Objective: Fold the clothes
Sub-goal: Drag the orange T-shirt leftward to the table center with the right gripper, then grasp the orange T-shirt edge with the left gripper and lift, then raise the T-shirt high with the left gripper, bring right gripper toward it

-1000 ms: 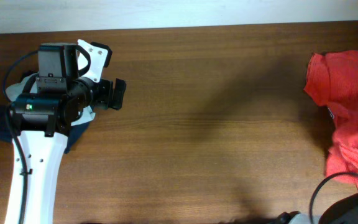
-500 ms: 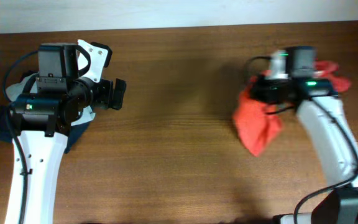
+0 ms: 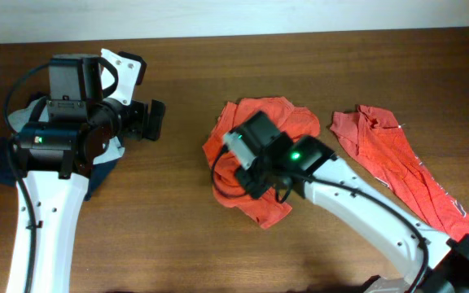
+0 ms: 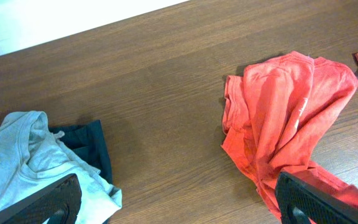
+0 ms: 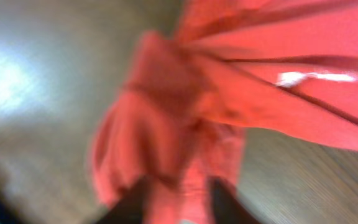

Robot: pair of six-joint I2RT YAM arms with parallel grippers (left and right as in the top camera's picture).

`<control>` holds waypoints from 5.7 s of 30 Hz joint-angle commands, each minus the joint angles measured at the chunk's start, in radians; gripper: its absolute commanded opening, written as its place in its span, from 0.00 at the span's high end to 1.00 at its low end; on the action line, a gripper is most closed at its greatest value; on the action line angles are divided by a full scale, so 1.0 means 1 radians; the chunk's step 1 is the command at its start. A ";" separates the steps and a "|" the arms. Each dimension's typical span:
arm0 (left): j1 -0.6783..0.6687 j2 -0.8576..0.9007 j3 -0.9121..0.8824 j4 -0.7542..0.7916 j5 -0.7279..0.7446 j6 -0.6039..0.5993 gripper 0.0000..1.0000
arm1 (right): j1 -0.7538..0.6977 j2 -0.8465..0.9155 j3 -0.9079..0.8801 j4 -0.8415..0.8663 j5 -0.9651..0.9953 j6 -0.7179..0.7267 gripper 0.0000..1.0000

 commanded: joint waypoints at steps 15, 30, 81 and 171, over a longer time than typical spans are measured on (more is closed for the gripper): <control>-0.004 0.002 0.018 0.042 -0.021 -0.012 0.01 | -0.862 0.321 0.013 0.017 -0.016 0.440 0.96; -0.004 0.005 0.018 0.047 -0.020 -0.013 0.01 | -1.298 0.580 0.040 0.436 0.024 0.461 0.96; -0.282 0.831 0.018 0.562 0.029 0.112 0.91 | -0.903 0.436 0.373 -0.184 -0.475 0.119 0.41; -0.525 0.449 1.107 1.005 -0.909 0.763 1.00 | -0.117 0.422 0.378 -0.066 -0.505 -0.225 0.32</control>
